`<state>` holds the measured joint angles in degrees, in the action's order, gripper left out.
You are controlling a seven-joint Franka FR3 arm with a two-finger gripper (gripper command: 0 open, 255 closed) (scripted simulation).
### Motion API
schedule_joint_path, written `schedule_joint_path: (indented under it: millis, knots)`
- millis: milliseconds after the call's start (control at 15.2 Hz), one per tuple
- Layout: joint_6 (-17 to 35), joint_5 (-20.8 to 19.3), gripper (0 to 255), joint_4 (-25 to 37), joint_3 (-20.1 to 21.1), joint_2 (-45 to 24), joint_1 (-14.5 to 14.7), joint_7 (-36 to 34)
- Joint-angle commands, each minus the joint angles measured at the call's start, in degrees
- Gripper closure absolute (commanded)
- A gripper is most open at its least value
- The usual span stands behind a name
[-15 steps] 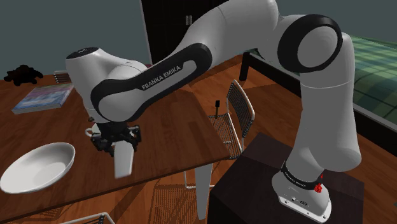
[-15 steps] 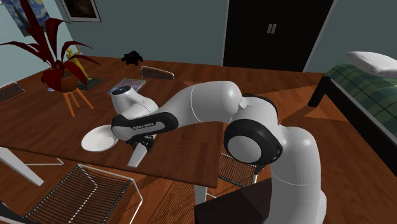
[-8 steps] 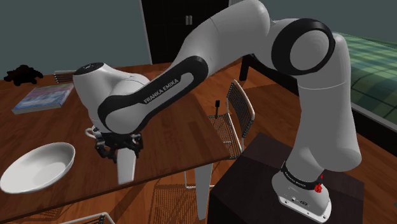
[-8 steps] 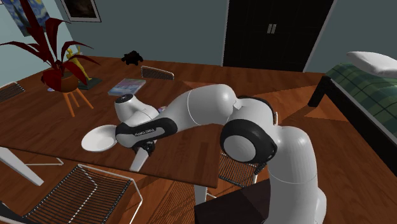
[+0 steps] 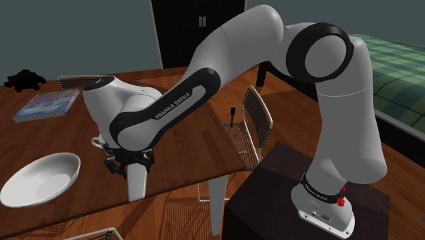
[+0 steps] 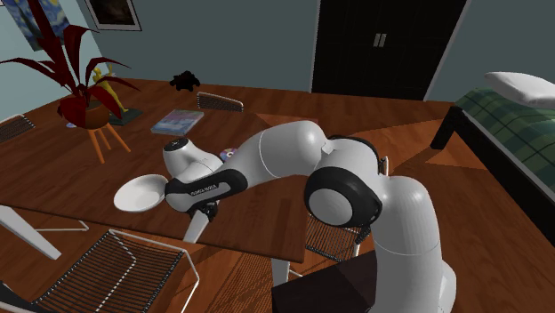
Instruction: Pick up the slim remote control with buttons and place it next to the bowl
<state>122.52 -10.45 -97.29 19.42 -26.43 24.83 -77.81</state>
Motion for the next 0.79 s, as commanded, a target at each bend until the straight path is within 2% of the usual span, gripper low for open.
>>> schedule_joint_path:
  millis: [0,132,198,528,726]
  knots:
    - [0.0,0.0,255,0.0,0.0,0.0,0.0,0.0]
    - [0.0,0.0,255,0.0,0.0,0.0,0.0,0.0]
    - [0.0,0.0,0,0.0,0.0,0.0,0.0,0.0]
    - [0.0,0.0,0,0.0,0.0,0.0,0.0,0.0]
    - [-4.6,1.1,0,2.4,0.6,2.4,-0.3,0.7]
